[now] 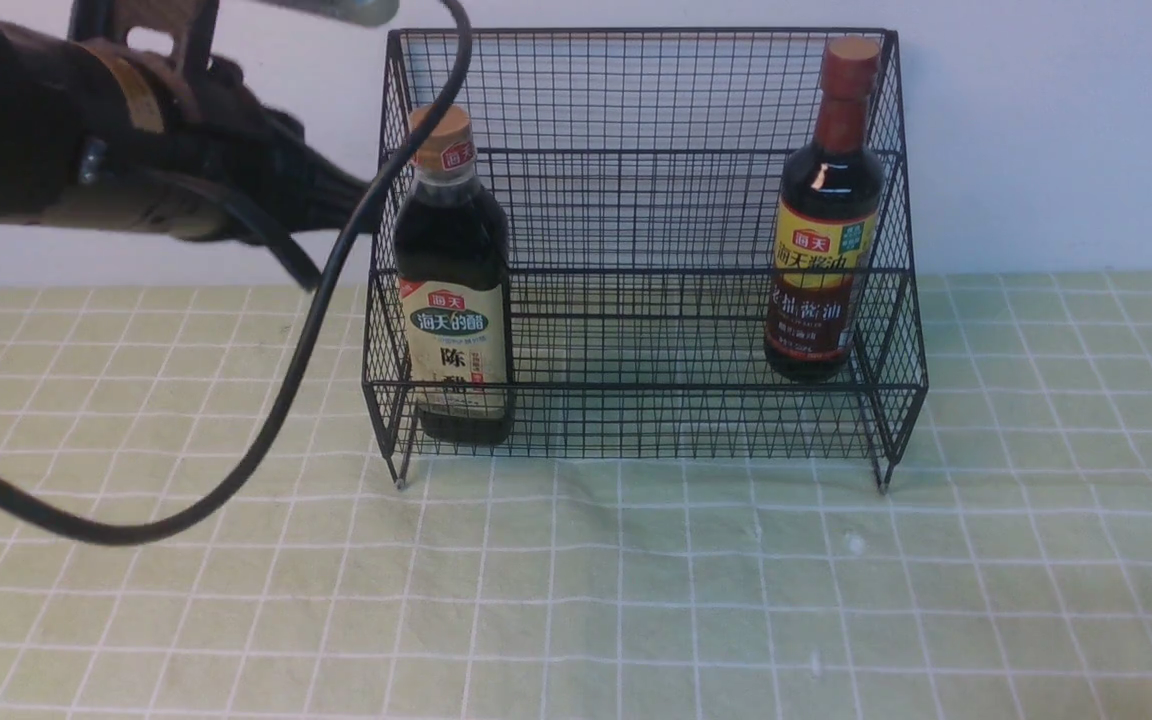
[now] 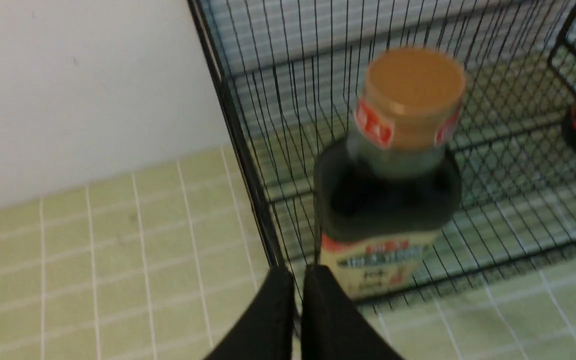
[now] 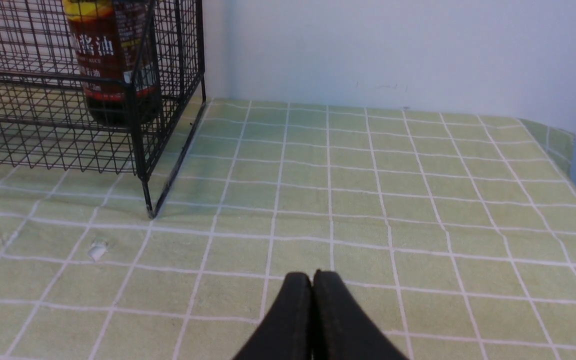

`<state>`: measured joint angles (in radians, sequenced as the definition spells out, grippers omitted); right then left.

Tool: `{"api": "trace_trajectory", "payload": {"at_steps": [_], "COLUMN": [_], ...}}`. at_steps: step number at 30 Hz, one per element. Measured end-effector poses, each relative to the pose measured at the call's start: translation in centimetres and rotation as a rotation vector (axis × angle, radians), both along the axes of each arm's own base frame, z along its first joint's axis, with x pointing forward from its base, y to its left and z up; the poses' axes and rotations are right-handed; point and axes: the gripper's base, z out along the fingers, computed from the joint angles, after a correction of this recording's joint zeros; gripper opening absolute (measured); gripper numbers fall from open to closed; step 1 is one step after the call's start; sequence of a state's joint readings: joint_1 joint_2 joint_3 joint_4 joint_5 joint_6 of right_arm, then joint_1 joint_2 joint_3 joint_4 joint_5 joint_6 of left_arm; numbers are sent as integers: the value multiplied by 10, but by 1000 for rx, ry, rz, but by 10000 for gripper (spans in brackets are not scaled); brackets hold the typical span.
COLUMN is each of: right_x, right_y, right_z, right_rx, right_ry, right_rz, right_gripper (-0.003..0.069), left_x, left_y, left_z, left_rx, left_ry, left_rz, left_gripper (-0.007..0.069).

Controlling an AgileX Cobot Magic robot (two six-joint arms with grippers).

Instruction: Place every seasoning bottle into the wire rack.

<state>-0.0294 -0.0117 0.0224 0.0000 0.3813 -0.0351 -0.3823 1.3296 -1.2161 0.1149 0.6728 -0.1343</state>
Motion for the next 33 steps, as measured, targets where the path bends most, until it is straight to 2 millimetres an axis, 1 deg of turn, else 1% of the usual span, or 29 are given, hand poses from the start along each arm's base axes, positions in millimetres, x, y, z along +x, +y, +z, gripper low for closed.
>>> {"api": "trace_trajectory", "payload": {"at_steps": [2, 3, 4, 5, 6, 8, 11, 13, 15, 17, 18, 24, 29, 33], "right_x": [0, 0, 0, 0, 0, 0, 0, 0, 0, 0, 0, 0, 0, 0], "right_y": [0, 0, 0, 0, 0, 0, 0, 0, 0, 0, 0, 0, 0, 0], "right_z": [0, 0, 0, 0, 0, 0, 0, 0, 0, 0, 0, 0, 0, 0], "right_rx": [0, 0, 0, 0, 0, 0, 0, 0, 0, 0, 0, -7, -7, -7], "right_ry": [0, 0, 0, 0, 0, 0, 0, 0, 0, 0, 0, 0, 0, 0], "right_rz": [0, 0, 0, 0, 0, 0, 0, 0, 0, 0, 0, 1, 1, 2], "right_gripper": [-15, -15, -15, -15, -15, -15, -15, -15, -15, -15, -15, -15, -15, -15], "left_x": [-4, -8, -10, -11, -11, -9, 2, 10, 14, 22, 22, 37, 42, 46], "left_y": [-3, -9, -12, -21, -27, -35, -45, -49, -51, -55, -55, -63, -65, -63], "left_z": [-5, -13, -17, -31, -40, -57, -77, -86, -89, -97, -98, -118, -125, -126], "left_rx": [4, -1, 1, -7, -9, -18, -26, -37, -45, -52, -51, -58, -65, -72], "left_ry": [37, 67, 72, 79, 74, 75, 68, 55, 38, 22, 24, 4, -18, -32], "left_rz": [-20, -57, -74, -117, -138, -160, -168, -164, -163, -161, -162, -160, -161, -149], "left_gripper": [-6, -6, -6, -6, -6, -6, -6, -6, -6, -6, -6, -6, -6, -6]}}
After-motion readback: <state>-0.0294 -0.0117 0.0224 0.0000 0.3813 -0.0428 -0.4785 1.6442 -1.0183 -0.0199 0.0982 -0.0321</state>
